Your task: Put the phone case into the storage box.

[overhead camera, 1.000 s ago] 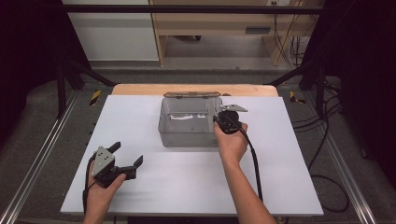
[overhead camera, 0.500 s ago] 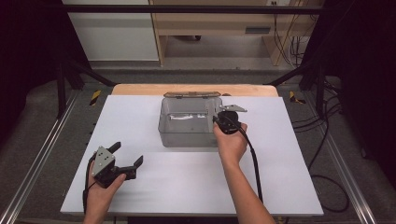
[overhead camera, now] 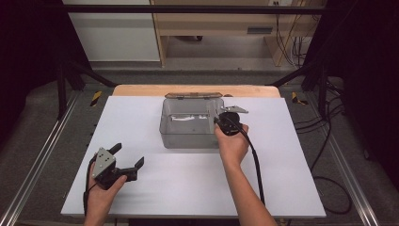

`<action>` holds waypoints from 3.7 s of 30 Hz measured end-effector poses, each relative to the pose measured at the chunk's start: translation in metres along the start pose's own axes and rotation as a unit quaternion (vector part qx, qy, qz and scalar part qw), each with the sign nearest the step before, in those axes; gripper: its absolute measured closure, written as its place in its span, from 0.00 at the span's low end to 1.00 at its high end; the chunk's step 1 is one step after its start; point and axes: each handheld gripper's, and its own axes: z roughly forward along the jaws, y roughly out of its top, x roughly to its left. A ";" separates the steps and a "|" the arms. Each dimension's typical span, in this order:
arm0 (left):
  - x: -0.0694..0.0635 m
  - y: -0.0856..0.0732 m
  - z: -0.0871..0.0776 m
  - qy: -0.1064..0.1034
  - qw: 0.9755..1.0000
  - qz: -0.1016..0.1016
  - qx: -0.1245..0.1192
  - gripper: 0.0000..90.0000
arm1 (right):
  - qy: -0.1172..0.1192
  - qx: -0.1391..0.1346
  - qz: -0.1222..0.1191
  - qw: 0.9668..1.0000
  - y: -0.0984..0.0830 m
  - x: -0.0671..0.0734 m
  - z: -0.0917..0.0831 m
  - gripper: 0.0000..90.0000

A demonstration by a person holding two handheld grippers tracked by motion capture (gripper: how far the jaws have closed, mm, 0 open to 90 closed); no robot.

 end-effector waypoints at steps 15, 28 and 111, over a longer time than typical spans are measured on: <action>0.000 0.000 0.000 0.000 1.000 0.000 0.001 0.03 | 0.001 0.001 0.000 1.000 0.000 0.000 0.001 0.90; 0.000 0.000 0.000 -0.001 1.000 0.000 0.001 0.03 | 0.000 0.003 0.001 1.000 -0.001 0.000 0.002 0.90; -0.002 0.000 0.001 -0.005 1.000 0.006 0.004 0.03 | -0.012 -0.008 -0.003 1.000 0.002 -0.001 -0.001 0.88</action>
